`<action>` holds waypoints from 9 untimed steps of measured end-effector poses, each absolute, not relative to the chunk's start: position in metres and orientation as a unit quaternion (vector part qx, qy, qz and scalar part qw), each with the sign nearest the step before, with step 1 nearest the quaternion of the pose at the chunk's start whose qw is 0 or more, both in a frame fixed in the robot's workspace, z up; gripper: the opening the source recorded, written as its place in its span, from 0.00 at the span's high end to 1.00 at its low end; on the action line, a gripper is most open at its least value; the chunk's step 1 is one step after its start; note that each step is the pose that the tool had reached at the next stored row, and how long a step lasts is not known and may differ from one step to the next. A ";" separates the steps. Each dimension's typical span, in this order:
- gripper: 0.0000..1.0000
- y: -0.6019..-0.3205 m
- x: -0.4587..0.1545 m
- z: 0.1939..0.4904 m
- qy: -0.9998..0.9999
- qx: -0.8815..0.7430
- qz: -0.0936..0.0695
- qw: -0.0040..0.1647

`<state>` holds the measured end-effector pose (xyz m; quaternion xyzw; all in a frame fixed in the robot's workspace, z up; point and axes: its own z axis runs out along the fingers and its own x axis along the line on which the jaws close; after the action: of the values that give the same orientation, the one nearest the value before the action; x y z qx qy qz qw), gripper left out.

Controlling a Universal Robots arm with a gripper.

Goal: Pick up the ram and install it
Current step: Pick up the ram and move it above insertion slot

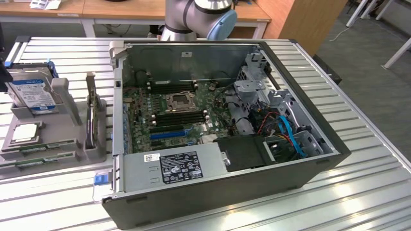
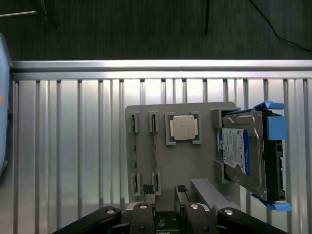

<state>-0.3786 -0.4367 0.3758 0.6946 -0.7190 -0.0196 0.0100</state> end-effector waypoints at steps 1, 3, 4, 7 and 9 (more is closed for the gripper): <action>0.71 -0.437 -0.379 0.375 -0.719 0.695 -0.020 0.010; 0.71 -0.437 -0.379 0.372 -0.719 0.695 -0.020 0.010; 0.71 -0.437 -0.379 0.370 -0.719 0.695 -0.020 0.010; 0.71 -0.437 -0.379 0.365 -0.719 0.695 -0.020 0.010; 0.71 -0.437 -0.379 0.362 -0.719 0.695 -0.020 0.010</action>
<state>-0.3786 -0.4367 0.3615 0.6946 -0.7190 -0.0196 0.0102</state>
